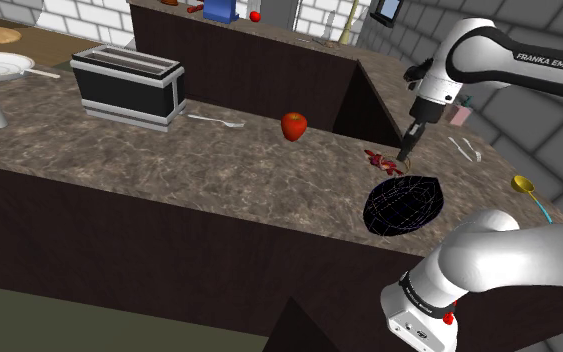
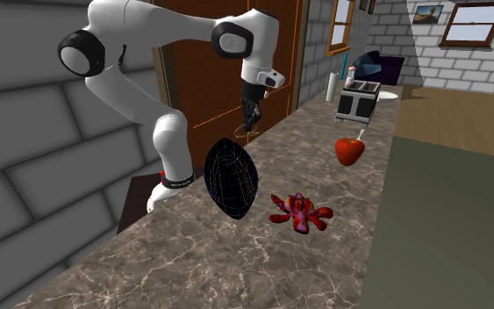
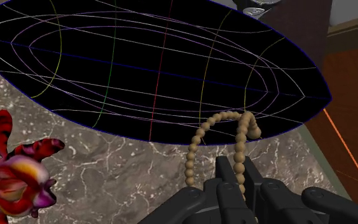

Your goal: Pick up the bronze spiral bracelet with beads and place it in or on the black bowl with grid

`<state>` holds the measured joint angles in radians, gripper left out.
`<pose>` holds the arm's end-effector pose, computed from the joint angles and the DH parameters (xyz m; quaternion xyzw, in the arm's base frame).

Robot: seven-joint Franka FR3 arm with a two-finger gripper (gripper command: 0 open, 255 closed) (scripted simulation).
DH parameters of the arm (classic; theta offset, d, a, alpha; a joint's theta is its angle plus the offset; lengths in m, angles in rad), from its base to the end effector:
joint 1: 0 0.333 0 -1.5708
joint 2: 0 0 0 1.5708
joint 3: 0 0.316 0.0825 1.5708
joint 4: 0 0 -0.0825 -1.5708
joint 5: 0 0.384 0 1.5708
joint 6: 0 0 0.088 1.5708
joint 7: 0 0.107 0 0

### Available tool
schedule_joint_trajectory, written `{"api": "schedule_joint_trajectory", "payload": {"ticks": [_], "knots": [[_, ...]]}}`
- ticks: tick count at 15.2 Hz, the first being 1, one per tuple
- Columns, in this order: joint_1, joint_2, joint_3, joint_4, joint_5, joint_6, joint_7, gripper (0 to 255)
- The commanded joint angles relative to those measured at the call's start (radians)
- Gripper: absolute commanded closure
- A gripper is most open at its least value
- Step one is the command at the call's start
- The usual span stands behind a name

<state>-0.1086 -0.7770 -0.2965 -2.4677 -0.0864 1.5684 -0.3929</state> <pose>0.2757 -0.1441 0.5228 -0.9946 -0.0452 0.0460 0.0810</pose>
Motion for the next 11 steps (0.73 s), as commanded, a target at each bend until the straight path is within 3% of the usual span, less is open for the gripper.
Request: {"api": "schedule_joint_trajectory", "payload": {"ticks": [1, 7, 11], "knots": [[-0.027, -0.037, -0.034, -0.01, -0.038, -0.028, -0.042, 255], [-0.103, -0.125, -0.129, -0.009, -0.148, -0.111, -0.165, 255], [-0.109, -0.133, -0.144, -0.065, -0.162, -0.063, -0.166, 255]]}}
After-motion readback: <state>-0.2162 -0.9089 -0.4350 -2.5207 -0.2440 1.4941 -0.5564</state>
